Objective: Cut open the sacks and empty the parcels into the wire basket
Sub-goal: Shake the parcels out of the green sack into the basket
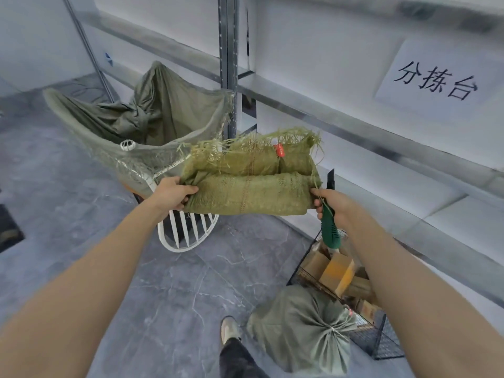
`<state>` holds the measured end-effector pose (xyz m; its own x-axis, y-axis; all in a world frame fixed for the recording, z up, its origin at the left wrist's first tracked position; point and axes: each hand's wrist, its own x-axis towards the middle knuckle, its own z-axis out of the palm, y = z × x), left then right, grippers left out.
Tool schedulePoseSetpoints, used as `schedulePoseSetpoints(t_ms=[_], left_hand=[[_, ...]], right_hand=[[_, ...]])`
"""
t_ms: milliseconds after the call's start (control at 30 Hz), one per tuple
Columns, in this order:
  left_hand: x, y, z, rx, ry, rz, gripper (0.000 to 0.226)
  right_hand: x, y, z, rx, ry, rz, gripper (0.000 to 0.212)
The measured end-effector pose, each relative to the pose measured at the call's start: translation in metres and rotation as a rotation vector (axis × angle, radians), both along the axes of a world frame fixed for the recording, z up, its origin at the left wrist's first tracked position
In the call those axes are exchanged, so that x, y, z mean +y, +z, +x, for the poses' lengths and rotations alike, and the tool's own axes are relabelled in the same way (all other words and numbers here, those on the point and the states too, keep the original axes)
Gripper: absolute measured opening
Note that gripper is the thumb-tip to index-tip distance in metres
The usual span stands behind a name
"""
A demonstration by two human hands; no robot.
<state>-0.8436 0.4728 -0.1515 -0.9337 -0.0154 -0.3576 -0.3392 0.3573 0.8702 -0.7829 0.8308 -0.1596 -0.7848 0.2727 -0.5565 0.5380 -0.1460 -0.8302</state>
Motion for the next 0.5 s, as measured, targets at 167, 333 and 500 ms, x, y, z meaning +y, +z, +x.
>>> schedulePoseSetpoints(t_ms=[167, 333, 500], left_hand=[[0.014, -0.039, -0.059, -0.076, 0.041, 0.028, 0.007], [0.041, -0.083, -0.125, -0.205, 0.042, 0.033, 0.007], [0.06, -0.137, -0.177, -0.291, 0.035, 0.002, 0.01]], right_hand=[[0.008, -0.035, -0.065, -0.043, -0.028, -0.021, 0.02], [0.026, -0.073, -0.128, -0.132, -0.049, -0.025, 0.019], [0.041, -0.12, -0.174, -0.236, -0.075, -0.041, 0.021]])
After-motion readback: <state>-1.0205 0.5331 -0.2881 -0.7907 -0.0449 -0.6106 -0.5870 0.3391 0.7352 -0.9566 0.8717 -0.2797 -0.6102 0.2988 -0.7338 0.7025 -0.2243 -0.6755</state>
